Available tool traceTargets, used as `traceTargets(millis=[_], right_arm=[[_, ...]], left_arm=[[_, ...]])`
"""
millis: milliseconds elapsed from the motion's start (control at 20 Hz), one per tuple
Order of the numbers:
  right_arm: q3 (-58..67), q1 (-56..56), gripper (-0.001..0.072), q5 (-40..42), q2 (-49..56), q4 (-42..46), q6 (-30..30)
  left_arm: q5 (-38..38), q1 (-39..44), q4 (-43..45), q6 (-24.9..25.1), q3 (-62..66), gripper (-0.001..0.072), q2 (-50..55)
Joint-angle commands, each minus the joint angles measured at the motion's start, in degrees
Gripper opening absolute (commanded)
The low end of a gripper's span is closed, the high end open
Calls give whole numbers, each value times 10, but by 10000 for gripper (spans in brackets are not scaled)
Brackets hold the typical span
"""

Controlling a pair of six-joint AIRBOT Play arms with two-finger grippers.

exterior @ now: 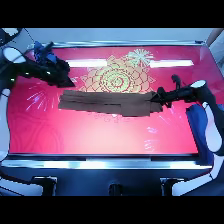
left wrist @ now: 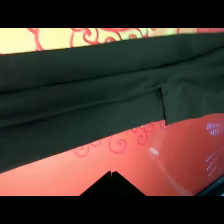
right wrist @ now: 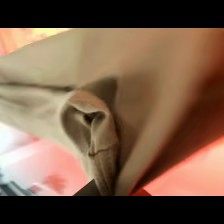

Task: Fold the shirts.

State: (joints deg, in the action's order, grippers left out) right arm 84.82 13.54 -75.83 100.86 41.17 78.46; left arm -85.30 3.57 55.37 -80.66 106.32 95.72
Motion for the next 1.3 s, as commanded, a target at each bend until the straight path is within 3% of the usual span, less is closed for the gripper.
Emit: traceTargets(millis=[0,100,250,650,1000,1150,1250], right_arm=[[0,-6,41,-81,-108,105,70],[0,-18,41,-127,-169,180,105],[0,-46,41,-188,-242,254,141],[0,-71,41,-233,-407,265,202],[0,-71,41,-282,-431,266,226],[0,-71,41,-252,-427,273,223],[0,-71,40,-244,-405,257,210]], left_arm=[[77,99,-67,18,-116,24,4],[161,167,-135,38,-192,24,11],[259,240,-196,19,-213,24,51],[231,329,-303,11,-137,23,185],[281,448,-490,27,-133,23,245],[272,439,-491,60,-133,19,236],[266,401,-403,61,-133,18,195]])
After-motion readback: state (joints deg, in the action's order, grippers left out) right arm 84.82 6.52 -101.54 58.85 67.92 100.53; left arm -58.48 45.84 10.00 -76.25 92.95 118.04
